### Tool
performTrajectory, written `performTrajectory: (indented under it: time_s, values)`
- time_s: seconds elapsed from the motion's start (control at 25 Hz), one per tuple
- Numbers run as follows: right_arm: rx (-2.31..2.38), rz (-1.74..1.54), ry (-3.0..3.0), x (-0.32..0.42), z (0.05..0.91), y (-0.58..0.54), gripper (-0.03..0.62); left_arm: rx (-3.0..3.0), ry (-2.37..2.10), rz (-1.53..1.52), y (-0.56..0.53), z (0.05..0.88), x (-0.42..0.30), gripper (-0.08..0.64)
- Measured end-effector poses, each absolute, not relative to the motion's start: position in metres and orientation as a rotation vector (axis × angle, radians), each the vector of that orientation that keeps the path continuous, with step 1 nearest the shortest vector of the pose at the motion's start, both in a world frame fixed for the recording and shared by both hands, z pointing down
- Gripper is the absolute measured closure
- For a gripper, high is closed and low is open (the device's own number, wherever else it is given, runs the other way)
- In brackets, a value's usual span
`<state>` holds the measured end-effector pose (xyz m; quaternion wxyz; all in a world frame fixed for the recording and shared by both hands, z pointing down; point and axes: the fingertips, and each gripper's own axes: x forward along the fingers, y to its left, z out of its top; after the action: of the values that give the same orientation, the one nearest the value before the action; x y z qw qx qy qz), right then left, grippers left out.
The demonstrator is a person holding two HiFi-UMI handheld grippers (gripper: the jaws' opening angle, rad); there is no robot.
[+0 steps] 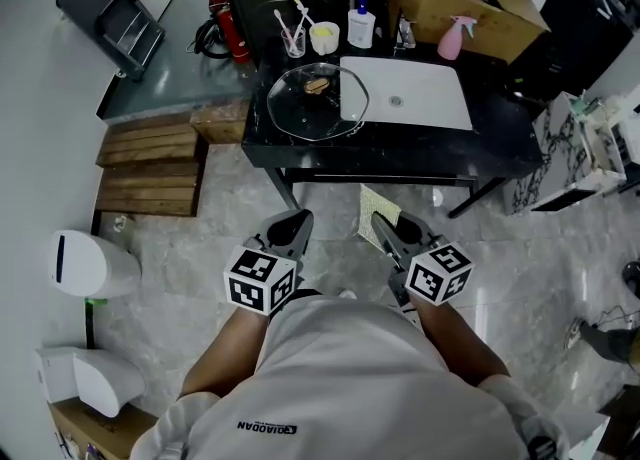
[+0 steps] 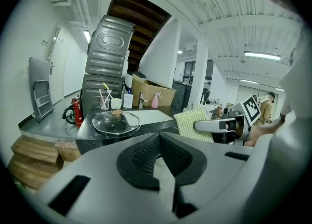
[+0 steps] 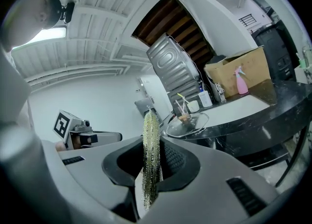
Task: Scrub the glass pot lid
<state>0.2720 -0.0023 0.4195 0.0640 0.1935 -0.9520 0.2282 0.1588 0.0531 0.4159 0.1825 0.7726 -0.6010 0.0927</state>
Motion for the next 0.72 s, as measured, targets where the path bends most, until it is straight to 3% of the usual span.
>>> performTrajectory:
  time_s: [0.72]
  values:
    - [0.675,0.647,-2.790,0.207,0.432,0.032,0.511,2.263,-1.568,0.330,0.065,0.426,0.099,0.543]
